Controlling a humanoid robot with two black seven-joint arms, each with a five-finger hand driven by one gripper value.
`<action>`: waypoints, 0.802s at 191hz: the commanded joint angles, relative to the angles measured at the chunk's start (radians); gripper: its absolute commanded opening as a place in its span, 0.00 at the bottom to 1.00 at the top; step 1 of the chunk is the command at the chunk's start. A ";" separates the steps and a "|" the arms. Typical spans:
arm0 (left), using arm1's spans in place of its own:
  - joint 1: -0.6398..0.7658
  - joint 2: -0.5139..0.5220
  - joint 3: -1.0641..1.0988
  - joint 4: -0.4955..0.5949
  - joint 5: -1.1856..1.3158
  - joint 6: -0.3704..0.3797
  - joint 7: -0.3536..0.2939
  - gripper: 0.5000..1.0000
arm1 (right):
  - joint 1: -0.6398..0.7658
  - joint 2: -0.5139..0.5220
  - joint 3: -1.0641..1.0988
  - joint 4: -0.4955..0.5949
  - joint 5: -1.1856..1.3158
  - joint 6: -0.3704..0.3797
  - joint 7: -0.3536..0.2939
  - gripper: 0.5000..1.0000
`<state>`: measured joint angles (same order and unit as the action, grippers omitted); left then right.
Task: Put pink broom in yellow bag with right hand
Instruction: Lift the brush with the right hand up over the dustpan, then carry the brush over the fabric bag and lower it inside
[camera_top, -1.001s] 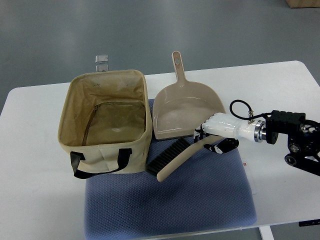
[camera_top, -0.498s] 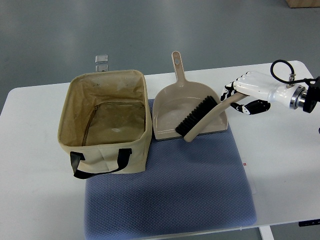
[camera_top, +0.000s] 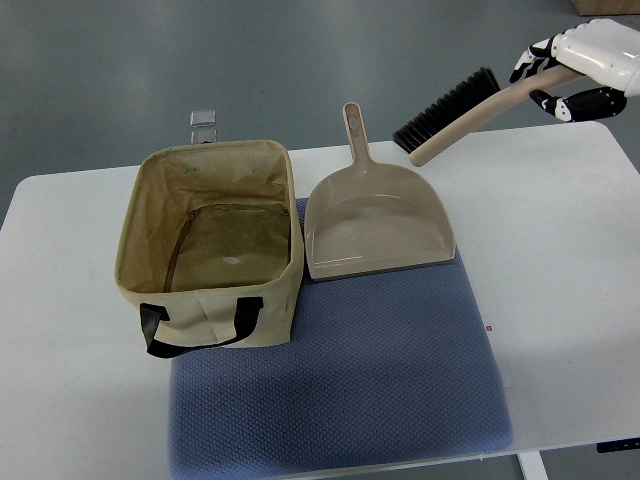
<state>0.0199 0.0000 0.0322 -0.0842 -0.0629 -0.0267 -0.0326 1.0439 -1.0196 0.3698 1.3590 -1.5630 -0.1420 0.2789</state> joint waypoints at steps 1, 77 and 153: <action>0.000 0.000 0.000 0.001 0.000 -0.001 0.000 1.00 | 0.050 0.013 -0.003 0.000 0.003 0.008 -0.001 0.00; 0.000 0.000 0.000 0.000 0.000 0.001 -0.001 1.00 | 0.105 0.380 -0.017 -0.006 -0.011 0.039 -0.007 0.00; 0.000 0.000 0.000 0.000 0.000 0.001 0.000 1.00 | 0.048 0.490 -0.057 -0.008 -0.022 0.033 0.005 0.80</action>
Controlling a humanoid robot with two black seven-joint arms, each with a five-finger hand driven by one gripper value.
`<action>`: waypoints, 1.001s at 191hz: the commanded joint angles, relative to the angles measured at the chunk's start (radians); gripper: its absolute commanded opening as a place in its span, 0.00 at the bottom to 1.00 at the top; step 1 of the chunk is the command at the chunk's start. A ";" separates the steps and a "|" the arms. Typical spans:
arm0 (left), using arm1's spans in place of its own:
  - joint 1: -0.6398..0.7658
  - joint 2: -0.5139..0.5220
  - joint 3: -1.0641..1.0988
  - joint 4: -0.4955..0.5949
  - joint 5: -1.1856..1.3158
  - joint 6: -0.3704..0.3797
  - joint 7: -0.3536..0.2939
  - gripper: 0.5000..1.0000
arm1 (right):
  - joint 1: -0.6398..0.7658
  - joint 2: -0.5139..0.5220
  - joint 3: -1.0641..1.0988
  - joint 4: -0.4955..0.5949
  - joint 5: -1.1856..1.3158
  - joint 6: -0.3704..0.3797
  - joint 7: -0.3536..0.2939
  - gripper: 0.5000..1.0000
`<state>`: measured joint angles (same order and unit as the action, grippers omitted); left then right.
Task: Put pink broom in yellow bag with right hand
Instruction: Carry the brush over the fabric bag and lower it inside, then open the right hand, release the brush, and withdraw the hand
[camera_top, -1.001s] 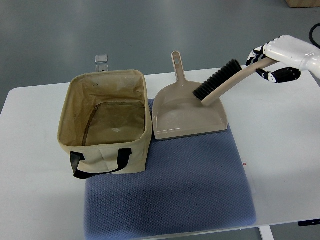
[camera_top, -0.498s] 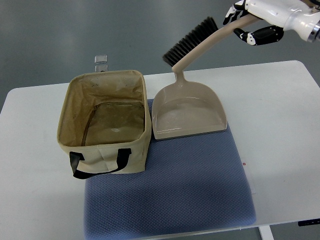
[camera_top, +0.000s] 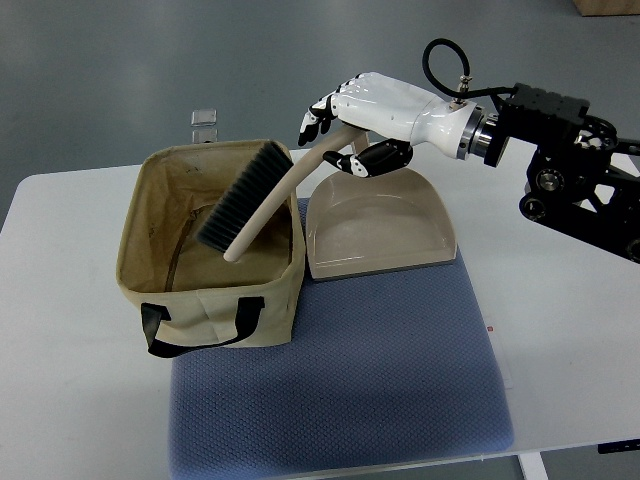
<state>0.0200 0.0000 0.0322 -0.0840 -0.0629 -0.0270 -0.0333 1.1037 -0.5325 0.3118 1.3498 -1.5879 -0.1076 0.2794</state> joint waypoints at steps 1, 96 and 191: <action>0.000 0.000 0.000 0.000 0.000 0.001 0.001 1.00 | -0.011 0.003 0.001 0.002 0.003 -0.001 0.004 0.80; 0.000 0.000 0.000 0.000 0.000 -0.001 0.000 1.00 | -0.162 -0.040 0.185 0.002 0.171 0.006 -0.012 0.84; 0.000 0.000 0.000 0.000 0.000 -0.001 0.000 1.00 | -0.573 0.034 0.722 0.000 0.486 0.158 -0.068 0.84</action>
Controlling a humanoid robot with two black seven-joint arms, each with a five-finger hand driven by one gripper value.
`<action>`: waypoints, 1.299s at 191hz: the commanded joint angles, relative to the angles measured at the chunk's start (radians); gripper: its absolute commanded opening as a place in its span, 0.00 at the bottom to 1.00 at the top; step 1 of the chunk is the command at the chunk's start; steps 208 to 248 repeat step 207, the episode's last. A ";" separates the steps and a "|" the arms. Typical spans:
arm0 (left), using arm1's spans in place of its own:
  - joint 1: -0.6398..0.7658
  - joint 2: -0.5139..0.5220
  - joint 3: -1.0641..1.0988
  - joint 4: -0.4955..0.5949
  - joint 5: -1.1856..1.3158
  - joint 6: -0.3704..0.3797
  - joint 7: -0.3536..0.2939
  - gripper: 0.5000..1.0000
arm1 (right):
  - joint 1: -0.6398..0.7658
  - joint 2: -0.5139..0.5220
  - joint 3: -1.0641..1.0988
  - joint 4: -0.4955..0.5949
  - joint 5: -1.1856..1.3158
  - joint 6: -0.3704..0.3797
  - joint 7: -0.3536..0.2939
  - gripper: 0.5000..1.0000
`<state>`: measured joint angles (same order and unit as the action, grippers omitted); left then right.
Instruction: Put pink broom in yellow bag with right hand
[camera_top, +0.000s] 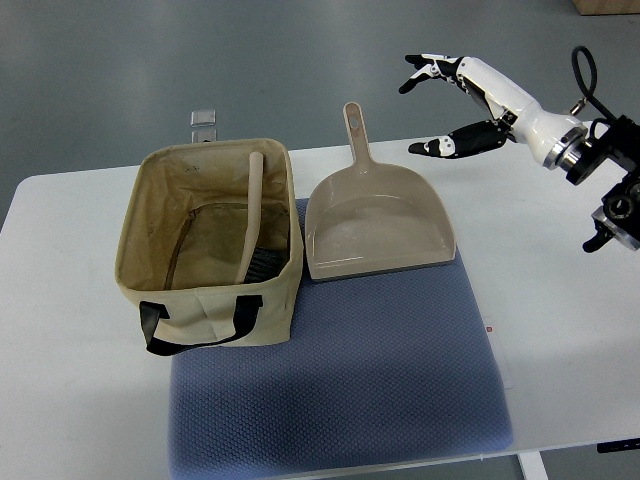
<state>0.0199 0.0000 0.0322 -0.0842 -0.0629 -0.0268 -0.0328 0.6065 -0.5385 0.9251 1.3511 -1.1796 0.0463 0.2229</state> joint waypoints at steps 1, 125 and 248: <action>0.000 0.000 0.000 0.000 0.000 -0.001 -0.001 1.00 | -0.076 0.040 0.109 -0.001 0.078 0.004 -0.011 0.84; 0.000 0.000 0.000 0.000 0.000 -0.001 -0.001 1.00 | -0.366 0.385 0.526 -0.047 0.233 -0.008 -0.069 0.86; 0.000 0.000 0.000 0.000 0.000 -0.001 -0.001 1.00 | -0.430 0.439 0.538 -0.047 0.236 0.001 -0.063 0.86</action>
